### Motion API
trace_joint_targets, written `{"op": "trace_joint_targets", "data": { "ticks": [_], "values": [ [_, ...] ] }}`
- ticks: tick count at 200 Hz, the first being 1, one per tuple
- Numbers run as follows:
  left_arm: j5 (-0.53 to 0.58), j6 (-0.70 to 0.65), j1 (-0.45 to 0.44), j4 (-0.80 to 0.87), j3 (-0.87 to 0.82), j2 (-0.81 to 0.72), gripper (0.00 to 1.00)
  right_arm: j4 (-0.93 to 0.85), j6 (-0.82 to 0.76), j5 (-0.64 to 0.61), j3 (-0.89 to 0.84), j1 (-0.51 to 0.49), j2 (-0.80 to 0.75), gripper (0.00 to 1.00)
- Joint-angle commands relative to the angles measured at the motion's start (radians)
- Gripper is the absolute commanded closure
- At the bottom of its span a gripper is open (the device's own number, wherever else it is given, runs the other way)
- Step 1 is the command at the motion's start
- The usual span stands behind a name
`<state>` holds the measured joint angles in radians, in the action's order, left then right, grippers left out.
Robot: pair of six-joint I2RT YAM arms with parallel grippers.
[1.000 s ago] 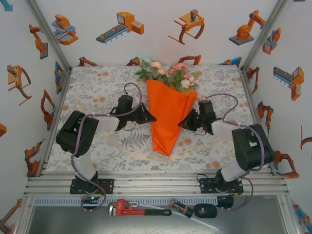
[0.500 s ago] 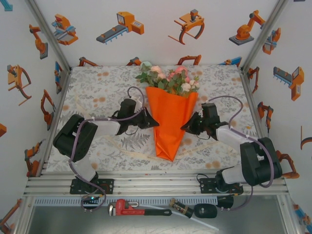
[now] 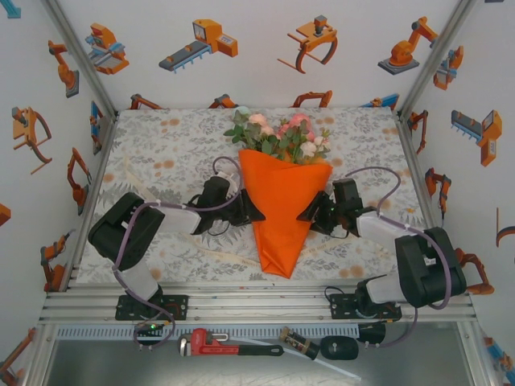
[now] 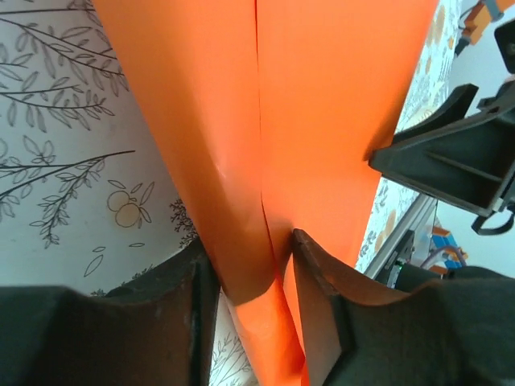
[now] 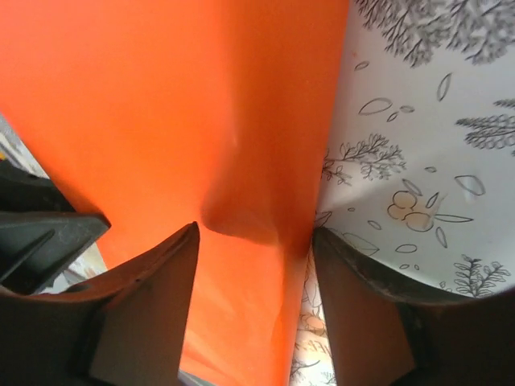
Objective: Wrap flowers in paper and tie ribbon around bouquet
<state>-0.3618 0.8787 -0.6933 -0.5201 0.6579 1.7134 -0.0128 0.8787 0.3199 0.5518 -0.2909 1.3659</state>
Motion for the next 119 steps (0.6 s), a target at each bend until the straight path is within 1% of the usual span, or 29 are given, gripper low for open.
{"op": "trace_joint_targets", "data": {
  "ticks": [1, 20, 65, 99, 119],
  "values": [
    [0.059, -0.022, 0.005, 0.029, -0.015, -0.066, 0.46, -0.069, -0.026, -0.075, 0.037, -0.005, -0.039, 0.36],
    [0.064, -0.031, 0.014, 0.044, -0.022, -0.095, 0.38, -0.088, -0.032, -0.083, 0.046, -0.005, -0.056, 0.33],
    [0.076, -0.04, 0.023, 0.06, -0.039, -0.148, 0.28, -0.126, -0.045, -0.088, 0.072, -0.005, -0.083, 0.32],
    [0.073, -0.045, 0.033, 0.081, -0.041, -0.174, 0.24, -0.155, -0.053, -0.101, 0.094, -0.003, -0.109, 0.32],
    [0.095, -0.083, 0.035, 0.175, -0.017, -0.188, 0.22, -0.178, -0.072, -0.101, 0.11, -0.002, -0.122, 0.32]
  ]
}}
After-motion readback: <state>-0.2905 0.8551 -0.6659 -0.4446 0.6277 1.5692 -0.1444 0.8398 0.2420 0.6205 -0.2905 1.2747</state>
